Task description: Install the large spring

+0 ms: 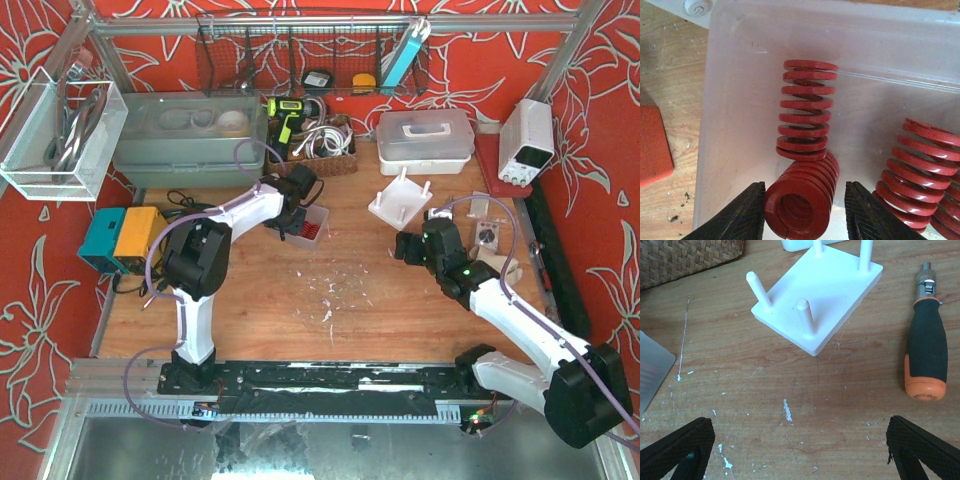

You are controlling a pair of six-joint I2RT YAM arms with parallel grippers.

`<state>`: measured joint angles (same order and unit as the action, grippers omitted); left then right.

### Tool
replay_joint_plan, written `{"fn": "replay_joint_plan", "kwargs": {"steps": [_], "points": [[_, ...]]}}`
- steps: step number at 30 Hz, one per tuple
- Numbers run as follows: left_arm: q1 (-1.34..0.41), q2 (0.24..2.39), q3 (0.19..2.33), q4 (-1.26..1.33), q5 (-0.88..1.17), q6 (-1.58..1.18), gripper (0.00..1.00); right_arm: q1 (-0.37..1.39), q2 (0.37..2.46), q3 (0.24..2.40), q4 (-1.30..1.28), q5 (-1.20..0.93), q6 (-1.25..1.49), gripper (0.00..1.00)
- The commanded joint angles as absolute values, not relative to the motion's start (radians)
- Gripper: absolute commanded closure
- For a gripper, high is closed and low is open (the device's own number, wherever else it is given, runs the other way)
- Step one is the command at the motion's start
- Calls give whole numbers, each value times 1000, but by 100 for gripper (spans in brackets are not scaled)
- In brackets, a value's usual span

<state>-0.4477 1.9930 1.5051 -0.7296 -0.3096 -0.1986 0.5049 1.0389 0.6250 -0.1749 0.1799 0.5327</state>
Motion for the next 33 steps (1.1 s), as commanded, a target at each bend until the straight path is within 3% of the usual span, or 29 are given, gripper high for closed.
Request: {"fn": "replay_joint_plan", "kwargs": {"steps": [1, 11, 24, 29, 33], "points": [[-434, 2009, 1532, -794, -281, -189, 55, 512, 1035, 631, -166, 199, 524, 6], [-433, 2002, 1571, -785, -251, -176, 77, 512, 1046, 637, -167, 199, 520, 5], [-444, 1862, 1658, -757, -136, -122, 95, 514, 1042, 676, -101, 47, 502, 6], [-497, 1703, 1536, -586, -122, -91, 98, 512, 1073, 796, -282, 65, 813, 6], [-593, 1556, 1366, -365, -147, -30, 100, 513, 1123, 818, -179, -105, 1087, 7]]}}
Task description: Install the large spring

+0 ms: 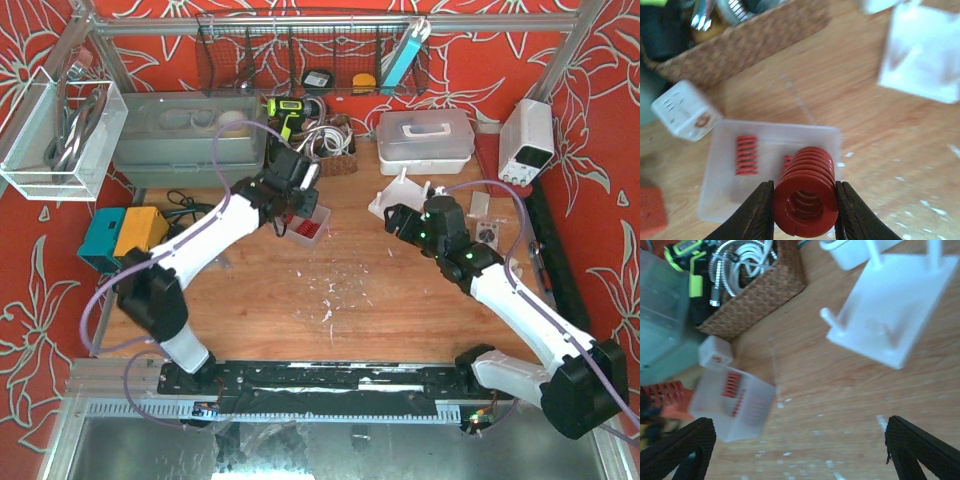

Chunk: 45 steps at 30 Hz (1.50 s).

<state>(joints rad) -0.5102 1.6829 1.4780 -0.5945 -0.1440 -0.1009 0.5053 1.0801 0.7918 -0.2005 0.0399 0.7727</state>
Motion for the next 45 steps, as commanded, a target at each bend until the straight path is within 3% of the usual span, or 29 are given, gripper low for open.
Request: {"fn": "replay_joint_plan", "kwargs": {"steps": [1, 8, 13, 19, 26, 29, 37, 40, 45], "points": [[-617, 1522, 1327, -309, -157, -15, 100, 512, 1143, 822, -146, -131, 1140, 8], [-702, 1312, 1004, 105, -79, 150, 100, 509, 1308, 815, 255, -352, 1428, 25], [-738, 1218, 837, 321, -50, 261, 100, 517, 1364, 796, 501, -380, 1578, 36], [-752, 1202, 772, 441, -39, 332, 100, 531, 1372, 775, 505, -471, 1612, 27], [-752, 1190, 746, 481, 57, 433, 100, 498, 1374, 703, 592, -712, 1340, 31], [-752, 1176, 721, 502, 81, 461, 100, 475, 1352, 647, 731, -731, 1360, 33], [-752, 1156, 661, 590, 122, 485, 100, 482, 1326, 655, 788, -755, 1428, 34], [-752, 1157, 659, 603, 121, 491, 100, 484, 1325, 642, 758, -758, 1452, 24], [-752, 1166, 655, 628, 115, 495, 100, 493, 1348, 618, 778, -746, 1512, 19]]}}
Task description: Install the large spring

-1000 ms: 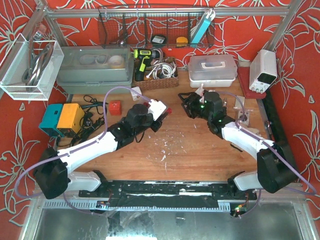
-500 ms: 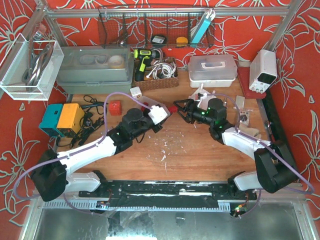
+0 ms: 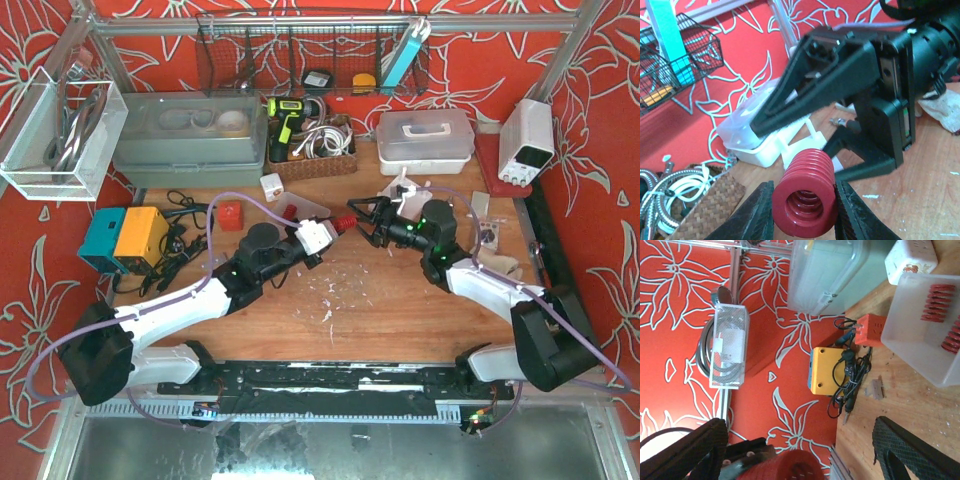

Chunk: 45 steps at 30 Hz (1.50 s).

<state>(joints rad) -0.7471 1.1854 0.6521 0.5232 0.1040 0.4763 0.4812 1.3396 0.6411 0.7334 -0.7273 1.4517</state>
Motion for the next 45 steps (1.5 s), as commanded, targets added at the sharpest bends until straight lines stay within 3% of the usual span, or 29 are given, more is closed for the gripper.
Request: {"fn": "replay_joint_plan", "kwargs": {"steps": [1, 9, 15, 22, 26, 27, 29, 32, 38, 41, 45], "points": [[-752, 1169, 654, 635, 114, 493, 100, 497, 1358, 616, 802, -748, 1537, 19], [-752, 1196, 660, 669, 113, 494, 100, 512, 1388, 599, 1034, -733, 1664, 32], [-750, 1213, 654, 680, 105, 500, 100, 512, 1377, 596, 1106, -731, 1689, 47], [-748, 1227, 646, 687, 81, 506, 100, 512, 1352, 587, 1104, -717, 1663, 76], [-739, 1234, 637, 691, 61, 502, 100, 512, 1338, 587, 1104, -706, 1644, 99], [-736, 1238, 636, 692, 49, 496, 100, 512, 1335, 587, 1104, -702, 1642, 100], [-733, 1241, 626, 702, 33, 488, 91, 512, 1327, 586, 1102, -691, 1640, 100], [-730, 1241, 610, 722, 16, 468, 57, 512, 1317, 586, 1099, -673, 1641, 100], [-730, 1252, 595, 719, 20, 462, 16, 511, 1311, 574, 1063, -607, 1667, 100], [-730, 1250, 596, 707, 30, 454, 2, 510, 1312, 583, 1036, -573, 1665, 100], [-730, 1224, 609, 646, 9, 407, 0, 482, 1303, 614, 914, -540, 1566, 100]]}}
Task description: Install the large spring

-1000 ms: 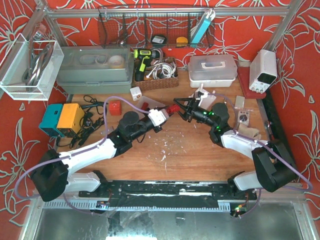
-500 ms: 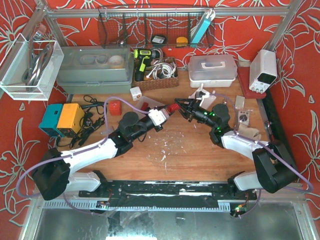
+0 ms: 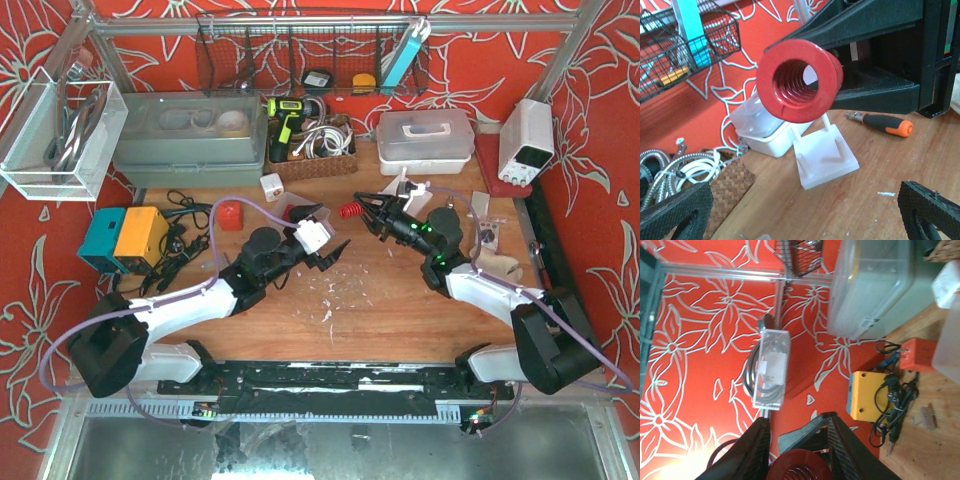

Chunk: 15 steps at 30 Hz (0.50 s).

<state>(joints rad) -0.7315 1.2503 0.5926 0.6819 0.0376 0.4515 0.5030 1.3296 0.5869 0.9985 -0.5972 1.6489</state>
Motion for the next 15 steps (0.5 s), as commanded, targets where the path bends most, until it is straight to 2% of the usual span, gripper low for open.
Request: {"fn": "replay_joint_plan", "kwargs": {"steps": [1, 7, 15], "points": [[-730, 1214, 612, 627, -8, 384, 0, 470, 1293, 626, 845, -528, 1528, 100], [-730, 1182, 646, 445, -248, 104, 0, 427, 1164, 739, 328, -338, 1095, 100], [-718, 1255, 717, 186, -458, -185, 0, 423, 1169, 918, -29, 6, 665, 100]]}}
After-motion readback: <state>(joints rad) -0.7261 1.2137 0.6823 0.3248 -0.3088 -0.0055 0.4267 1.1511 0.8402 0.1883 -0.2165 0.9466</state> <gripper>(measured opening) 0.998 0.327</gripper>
